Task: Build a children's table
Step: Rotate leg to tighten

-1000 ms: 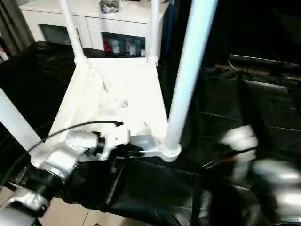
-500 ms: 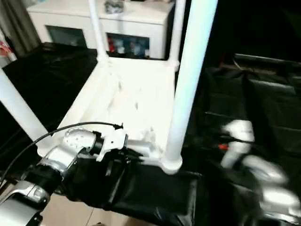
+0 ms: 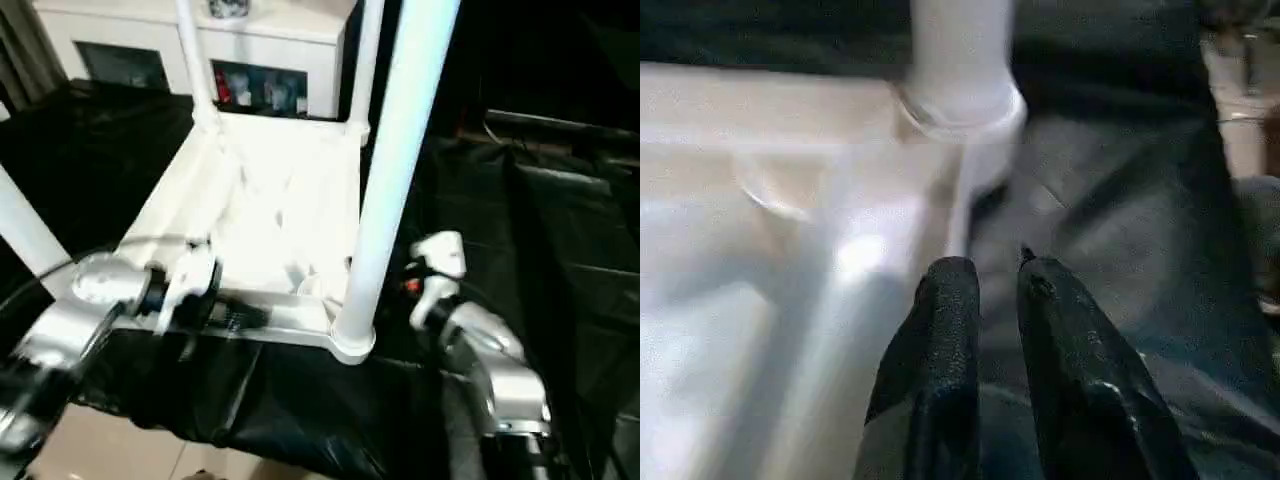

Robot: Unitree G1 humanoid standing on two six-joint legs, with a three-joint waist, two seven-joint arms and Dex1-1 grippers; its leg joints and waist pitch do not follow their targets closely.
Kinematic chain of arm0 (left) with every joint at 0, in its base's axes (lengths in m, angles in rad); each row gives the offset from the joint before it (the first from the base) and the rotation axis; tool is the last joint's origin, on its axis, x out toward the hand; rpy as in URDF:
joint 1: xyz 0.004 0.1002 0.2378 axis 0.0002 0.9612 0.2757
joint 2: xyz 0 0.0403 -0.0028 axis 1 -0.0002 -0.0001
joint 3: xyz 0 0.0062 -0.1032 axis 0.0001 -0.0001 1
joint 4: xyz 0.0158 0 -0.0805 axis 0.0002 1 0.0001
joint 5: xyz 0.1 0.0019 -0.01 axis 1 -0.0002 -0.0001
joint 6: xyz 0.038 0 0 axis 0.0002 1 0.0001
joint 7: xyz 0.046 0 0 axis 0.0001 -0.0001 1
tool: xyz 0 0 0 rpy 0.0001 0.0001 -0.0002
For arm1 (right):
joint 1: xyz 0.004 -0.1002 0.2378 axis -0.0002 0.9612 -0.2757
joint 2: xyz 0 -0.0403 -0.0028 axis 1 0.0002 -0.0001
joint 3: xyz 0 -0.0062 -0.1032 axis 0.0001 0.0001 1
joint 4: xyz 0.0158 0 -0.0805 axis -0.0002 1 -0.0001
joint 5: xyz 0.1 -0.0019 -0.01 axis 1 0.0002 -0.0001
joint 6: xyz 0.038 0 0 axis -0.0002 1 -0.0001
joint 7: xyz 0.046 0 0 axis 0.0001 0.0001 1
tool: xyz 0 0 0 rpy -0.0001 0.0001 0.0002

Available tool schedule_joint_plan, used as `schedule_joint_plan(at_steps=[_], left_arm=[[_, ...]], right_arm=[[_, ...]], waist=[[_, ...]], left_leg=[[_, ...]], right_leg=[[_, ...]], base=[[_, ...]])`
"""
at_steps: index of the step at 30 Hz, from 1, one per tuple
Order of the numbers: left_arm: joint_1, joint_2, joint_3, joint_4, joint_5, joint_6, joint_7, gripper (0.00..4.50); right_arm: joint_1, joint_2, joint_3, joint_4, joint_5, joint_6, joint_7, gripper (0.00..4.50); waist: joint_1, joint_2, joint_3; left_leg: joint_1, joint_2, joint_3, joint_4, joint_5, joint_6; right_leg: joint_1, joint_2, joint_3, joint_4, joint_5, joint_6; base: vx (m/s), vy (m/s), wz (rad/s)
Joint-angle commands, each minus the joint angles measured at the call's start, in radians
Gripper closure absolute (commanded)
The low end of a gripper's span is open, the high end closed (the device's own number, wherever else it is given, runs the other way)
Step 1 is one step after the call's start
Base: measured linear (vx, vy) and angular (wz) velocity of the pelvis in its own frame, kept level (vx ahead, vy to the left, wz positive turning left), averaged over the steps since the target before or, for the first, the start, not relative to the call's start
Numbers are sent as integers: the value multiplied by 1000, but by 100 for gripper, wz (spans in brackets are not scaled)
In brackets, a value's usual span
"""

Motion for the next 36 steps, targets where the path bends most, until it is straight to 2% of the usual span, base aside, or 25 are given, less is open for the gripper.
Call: schedule_joint_plan(at_steps=[1, 4, 7, 10, 12, 16, 17, 19, 20, 21, 23, 25, 26, 27, 28, 29, 30, 31, 32, 33, 34, 35, 36], left_arm=[[4, 25, -31, -30, 30, 18, -13, 364], [11, 48, -53, -42, 63, 42, 15, 364], [1, 46, -50, 8, 106, -7, 70, 364], [-6, 46, -37, 35, 115, -29, 103, 364], [7, 61, -15, 3, 76, 0, 96, 364], [50, 75, 35, -108, 1, 84, 84, 364], [76, 79, 64, -172, -43, 134, 85, 364], [114, 87, 115, -265, -110, 213, 97, 364], [151, 99, 168, -347, -172, 280, 122, 364], [170, 101, 197, -380, -196, 312, 141, 364], [197, 99, 239, -416, -225, 352, 183, 364], [221, 59, 295, -428, -205, 330, 284, 364], [221, 59, 295, -428, -205, 330, 284, 364], [224, -68, 367, -386, -99, 243, 551, 364], [223, -123, 384, -372, -52, 242, 661, 364], [229, -155, 380, -377, -13, 256, 740, 364], [242, -206, 366, -388, 35, 257, 854, 364], [245, -215, 368, -381, 35, 236, 871, 364], [245, -219, 371, -376, 32, 222, 876, 364], [260, -292, 374, -370, 30, 146, 970, 364], [270, -324, 366, -374, 39, 132, 1009, 364], [271, -326, 365, -375, 39, 132, 1012, 364], [289, -348, 338, -389, 52, 120, 1035, 364]], right_arm=[[13, -7, 20, -50, 13, 23, 30, 88], [32, -13, 40, -86, 34, 41, 58, 88], [46, -12, 59, -110, 44, 47, 67, 88], [52, -9, 73, -123, 50, 52, 75, 88], [55, -1, 79, -127, 45, 54, 71, 88], [54, 2, 68, -120, 42, 55, 53, 88], [56, 2, 58, -118, 47, 58, 44, 88], [62, 0, 33, -124, 49, 67, 15, 88], [77, -5, 5, -144, 58, 88, -14, 88], [89, -9, -10, -160, 57, 105, -37, 88], [111, -13, -34, -189, 57, 137, -77, 88], [136, -10, -63, -227, 42, 148, -130, 88], [136, -10, -63, -227, 42, 148, -130, 88], [162, 16, -96, -270, 2, 155, -228, 88], [167, 31, -109, -279, -15, 169, -277, 88], [173, 37, -109, -286, -42, 174, -316, 88], [184, 45, -91, -294, -93, 174, -369, 88], [187, 49, -78, -293, -108, 168, -376, 88], [188, 52, -71, -293, -113, 165, -378, 88], [206, 89, -50, -282, -140, 126, -421, 88], [215, 109, -47, -272, -149, 112, -447, 88], [215, 111, -46, -272, -150, 111, -449, 88], [227, 134, -40, -261, -160, 97, -483, 88]], waist=[[1, -5, -60], [0, -5, -60], [0, -5, -61], [1, -4, -60], [4, -4, -57], [3, -4, -58], [5, -8, -60], [5, -5, -60], [5, -5, -59], [6, -6, -57], [6, -9, -53], [8, -9, -50], [9, -10, -50], [6, -12, -48], [10, -13, -48], [12, -11, -50], [6, -9, -50], [8, -2, -50], [8, -8, -50], [5, 5, -54], [4, 4, -54], [3, -5, -56], [4, -7, -59]], left_leg=[[1, 16, 7, -65, -171, 42], [1, 15, 6, -63, -168, 41], [0, 13, 6, -62, -158, 41], [1, 13, 6, -62, -171, 36], [4, 14, 5, -66, -216, 19], [0, 17, 4, -67, -208, 15], [2, 16, 4, -65, -195, 17], [1, 18, 5, -64, -176, 21], [1, 18, 6, -64, -180, 21], [-1, 16, 6, -64, -184, 26], [-1, 11, 7, -65, -204, 30], [-1, 12, 6, -67, -227, 21], [0, 10, 5, -68, -235, 16], [-6, 17, 4, -68, -238, 7], [4, 14, 6, -63, -259, -1], [6, 10, 5, -63, -259, -1], [-5, 13, 0, -69, -247, -13], [-5, 11, -2, -70, -255, -14], [-1, 8, 1, -68, -269, -12], [-6, 7, -4, -69, -270, -12], [-8, 8, -6, -69, -273, -16], [-7, 7, -4, -67, -274, -10], [-10, 6, -4, -66, -257, -3]], right_leg=[[52, -40, 38, -55, -164, -208], [55, -39, 39, -53, -146, -203], [56, -39, 38, -52, -134, -206], [55, -39, 39, -54, -153, -202], [52, -42, 39, -61, -239, -188], [51, -41, 40, -58, -223, -194], [52, -41, 39, -52, -200, -201], [52, -39, 39, -45, -151, -224], [52, -38, 39, -43, -143, -233], [52, -37, 39, -46, -151, -232], [51, -33, 38, -55, -216, -206], [49, -35, 38, -65, -282, -174], [49, -35, 37, -69, -320, -153], [48, -31, 38, -72, -311, -139], [42, -34, 37, -78, -339, -128], [42, -35, 37, -80, -357, -119], [49, -30, 37, -76, -335, -98], [48, -30, 35, -80, -349, -84], [45, -29, 35, -87, -369, -71], [46, -30, 37, -85, -348, -65], [47, -30, 34, -86, -330, -68], [47, -29, 34, -84, -299, -76], [49, -27, 35, -78, -268, -82]], base=[[0, 0, 0], [0, 0, 0], [0, 0, 0], [0, 0, 0], [0, 0, 0], [0, 0, 0], [0, 0, 0], [0, 0, 0], [0, 0, 0], [0, 0, 0], [0, 0, 0], [0, 0, 0], [0, 0, 0], [0, 0, 0], [0, 0, 0], [0, 0, 0], [0, 0, 0], [0, 0, 0], [0, 0, 0], [0, 0, 0], [0, 0, 0], [0, 0, 0], [0, 0, 0]])
